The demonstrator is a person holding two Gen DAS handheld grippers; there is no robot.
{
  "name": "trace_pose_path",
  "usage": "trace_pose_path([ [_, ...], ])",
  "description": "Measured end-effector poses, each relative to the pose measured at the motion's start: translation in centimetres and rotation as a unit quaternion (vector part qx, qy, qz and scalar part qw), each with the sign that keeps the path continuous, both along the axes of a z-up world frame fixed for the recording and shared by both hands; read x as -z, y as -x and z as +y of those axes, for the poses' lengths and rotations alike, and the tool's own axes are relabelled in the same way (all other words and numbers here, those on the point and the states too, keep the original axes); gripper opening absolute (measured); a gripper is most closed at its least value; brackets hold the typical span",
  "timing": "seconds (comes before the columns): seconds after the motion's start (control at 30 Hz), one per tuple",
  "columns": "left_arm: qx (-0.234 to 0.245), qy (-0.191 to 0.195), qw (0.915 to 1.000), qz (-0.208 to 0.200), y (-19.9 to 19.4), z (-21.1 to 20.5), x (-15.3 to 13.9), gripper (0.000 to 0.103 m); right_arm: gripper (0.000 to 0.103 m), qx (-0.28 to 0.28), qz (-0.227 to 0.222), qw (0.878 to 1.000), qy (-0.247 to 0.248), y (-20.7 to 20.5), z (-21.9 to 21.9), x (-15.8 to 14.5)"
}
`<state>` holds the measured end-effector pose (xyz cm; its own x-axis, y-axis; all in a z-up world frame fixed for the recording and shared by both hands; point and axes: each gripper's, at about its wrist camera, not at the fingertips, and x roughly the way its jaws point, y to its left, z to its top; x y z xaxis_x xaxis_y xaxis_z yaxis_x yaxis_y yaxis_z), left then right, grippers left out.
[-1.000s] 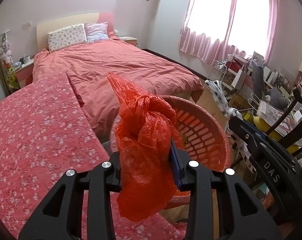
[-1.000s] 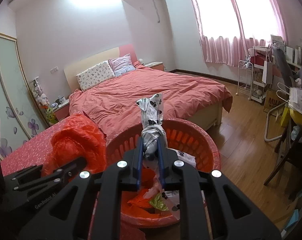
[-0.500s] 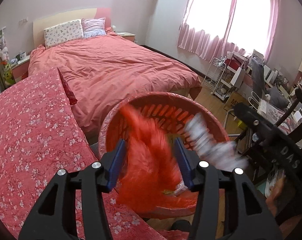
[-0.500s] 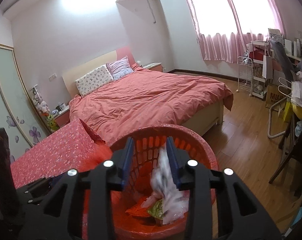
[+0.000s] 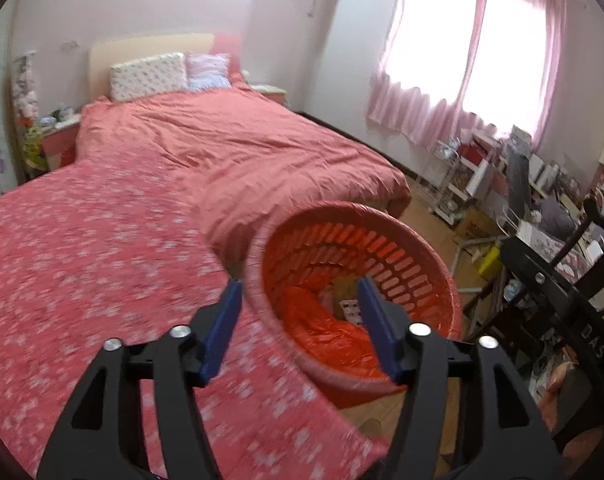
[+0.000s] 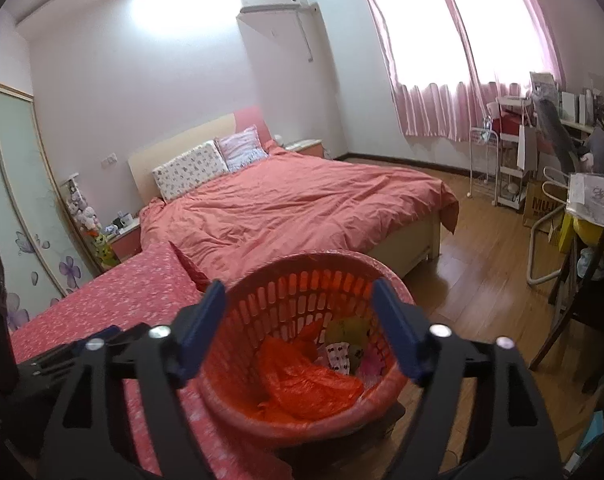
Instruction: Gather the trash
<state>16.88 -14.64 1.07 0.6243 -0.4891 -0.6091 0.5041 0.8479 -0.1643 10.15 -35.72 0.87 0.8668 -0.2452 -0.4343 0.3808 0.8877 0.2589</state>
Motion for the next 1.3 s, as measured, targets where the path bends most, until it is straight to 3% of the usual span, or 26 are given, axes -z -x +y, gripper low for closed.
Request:
trace_pose_path([
  [0.07, -0.02, 0.004, 0.9997, -0.015, 1.3, 1.8, -0.6, 0.075, 0.098, 0.001, -0.006, 1.0, 0.016, 1.4, 1.4, -0.5],
  [0.17, -0.072, 0.002, 0.9963, -0.048, 4.1, 5.4, -1.3, 0.093, 0.099, 0.004, -0.016, 0.999, 0.047, 4.1, 4.2, -0.9],
  [0.3, -0.132, -0.007, 0.9886, -0.072, 6.9, 9.0, -1.7, 0.1, 0.099, 0.013, -0.002, 0.996, 0.092, 6.6, 7.1, -0.9],
  [0.47, -0.21, -0.032, 0.9725, -0.095, 10.4, 12.5, -2.0, 0.101, 0.099, 0.036, 0.009, 0.991, 0.126, 9.6, 10.4, -0.9],
  [0.77, -0.263, -0.047, 0.9574, -0.11, 15.2, 15.6, -1.7, 0.101, 0.099, 0.001, 0.025, 0.991, 0.135, 12.9, 14.2, -0.7],
  [1.3, -0.269, -0.042, 0.9586, -0.085, 18.9, 15.7, 0.4, 0.101, 0.099, -0.001, 0.075, 0.989, 0.125, 14.8, 16.0, 0.0],
])
